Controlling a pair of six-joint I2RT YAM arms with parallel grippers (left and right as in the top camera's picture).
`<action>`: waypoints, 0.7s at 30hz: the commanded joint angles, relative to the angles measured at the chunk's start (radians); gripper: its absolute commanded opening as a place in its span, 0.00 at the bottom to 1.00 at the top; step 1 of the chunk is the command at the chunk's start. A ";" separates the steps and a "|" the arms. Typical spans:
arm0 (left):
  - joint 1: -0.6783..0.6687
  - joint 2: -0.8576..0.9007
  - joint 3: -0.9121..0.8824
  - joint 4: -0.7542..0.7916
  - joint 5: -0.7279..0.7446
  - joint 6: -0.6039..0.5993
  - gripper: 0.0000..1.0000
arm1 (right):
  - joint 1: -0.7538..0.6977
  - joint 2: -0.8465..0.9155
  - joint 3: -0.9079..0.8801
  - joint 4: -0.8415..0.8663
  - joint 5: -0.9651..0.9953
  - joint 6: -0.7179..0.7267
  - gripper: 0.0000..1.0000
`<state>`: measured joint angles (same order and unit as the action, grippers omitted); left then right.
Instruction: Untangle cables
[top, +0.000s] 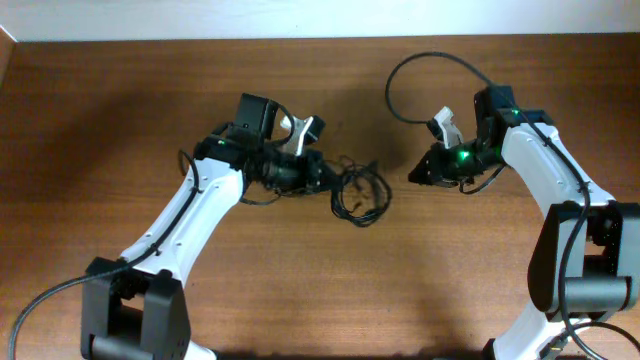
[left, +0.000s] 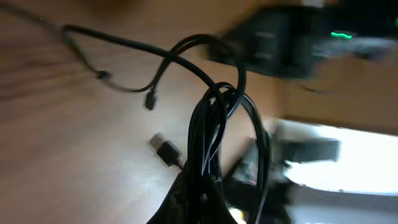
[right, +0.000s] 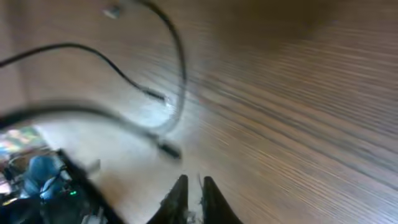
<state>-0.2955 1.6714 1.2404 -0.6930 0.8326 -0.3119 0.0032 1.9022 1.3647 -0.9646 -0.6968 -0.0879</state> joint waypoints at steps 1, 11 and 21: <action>-0.048 -0.017 -0.002 -0.002 -0.359 -0.005 0.00 | 0.004 0.009 -0.001 -0.025 0.093 0.023 0.12; -0.152 0.030 -0.069 0.041 -0.667 -0.036 0.00 | 0.008 0.009 -0.003 -0.118 -0.138 0.023 0.24; -0.152 0.127 -0.069 0.117 -0.293 0.083 0.00 | 0.168 0.009 -0.007 0.110 -0.101 0.530 0.29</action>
<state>-0.4450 1.7920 1.1793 -0.5789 0.4480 -0.2775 0.1471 1.9022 1.3602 -0.8684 -0.8772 0.2653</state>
